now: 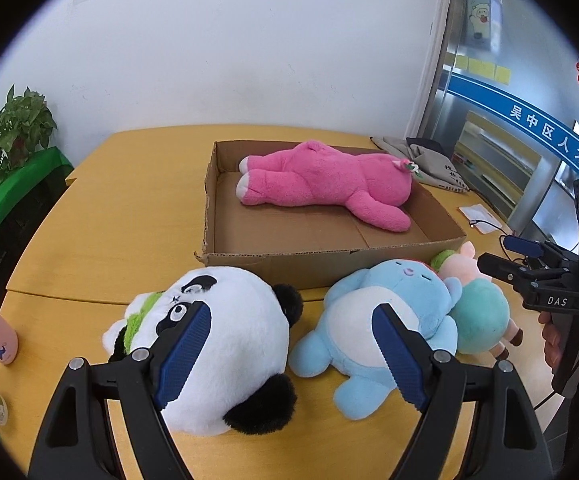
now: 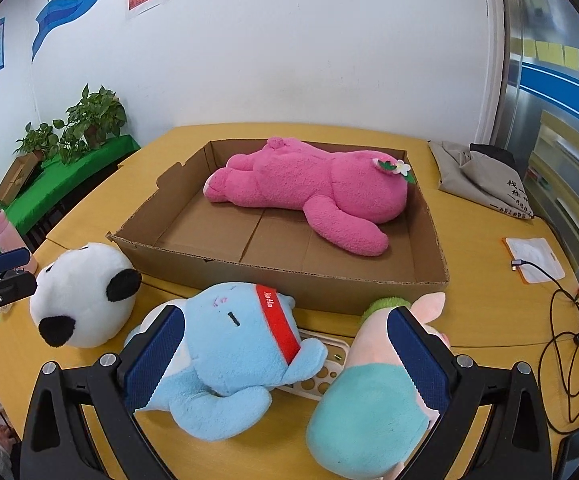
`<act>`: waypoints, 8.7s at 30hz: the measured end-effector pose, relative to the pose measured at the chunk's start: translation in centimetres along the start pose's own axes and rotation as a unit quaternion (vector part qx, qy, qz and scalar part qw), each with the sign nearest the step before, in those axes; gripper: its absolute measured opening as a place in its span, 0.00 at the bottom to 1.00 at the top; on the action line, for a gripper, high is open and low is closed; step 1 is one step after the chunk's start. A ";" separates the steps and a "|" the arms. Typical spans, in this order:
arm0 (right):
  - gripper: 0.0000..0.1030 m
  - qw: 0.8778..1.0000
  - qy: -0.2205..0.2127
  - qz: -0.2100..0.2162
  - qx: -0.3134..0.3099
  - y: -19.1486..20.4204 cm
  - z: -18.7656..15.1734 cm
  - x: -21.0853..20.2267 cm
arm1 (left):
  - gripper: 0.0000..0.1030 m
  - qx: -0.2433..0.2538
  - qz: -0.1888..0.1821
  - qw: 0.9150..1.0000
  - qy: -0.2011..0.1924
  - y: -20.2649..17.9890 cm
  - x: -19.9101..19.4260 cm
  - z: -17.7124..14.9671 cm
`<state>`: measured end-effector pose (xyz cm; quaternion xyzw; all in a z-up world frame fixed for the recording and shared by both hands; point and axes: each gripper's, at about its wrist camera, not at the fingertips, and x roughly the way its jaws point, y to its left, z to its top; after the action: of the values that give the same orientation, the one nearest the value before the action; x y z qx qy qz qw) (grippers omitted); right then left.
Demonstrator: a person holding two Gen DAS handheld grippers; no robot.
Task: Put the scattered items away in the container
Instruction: 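Move both grippers down onto the white-and-black panda plush, then close both grippers on the panda's body and lift it, then carry the panda over the box and lower it beside the pink bear, then open both grippers to release the panda and lift away, then move both grippers down onto the light-blue HaHa plush, then close both grippers on the blue plush and lift it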
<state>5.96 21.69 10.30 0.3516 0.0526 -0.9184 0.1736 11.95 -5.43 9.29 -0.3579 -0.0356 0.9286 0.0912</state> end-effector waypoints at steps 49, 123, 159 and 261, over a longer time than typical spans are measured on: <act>1.00 0.916 0.207 0.344 0.022 19.2 2.8 18.8 | 0.95 -0.270 -0.185 0.939 0.108 12.6 8.1 -10.0; 0.78 0.954 0.075 0.263 0.126 1.7 8.5 21.0 | 0.72 -0.112 -0.216 0.957 0.156 5.5 22.3 4.6; 0.95 0.956 0.115 0.245 0.114 3.3 8.7 21.4 | 0.75 -0.100 -0.106 0.988 0.050 4.6 14.0 3.1; 0.84 0.976 -0.111 0.176 -0.066 2.0 5.4 -5.5 | 0.86 0.035 -0.236 0.971 -0.020 -3.8 4.4 8.2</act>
<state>7.08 20.18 18.07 0.2393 0.0308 -0.9012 0.3600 3.81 -0.81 12.94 -0.3173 -0.0881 0.8884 0.3197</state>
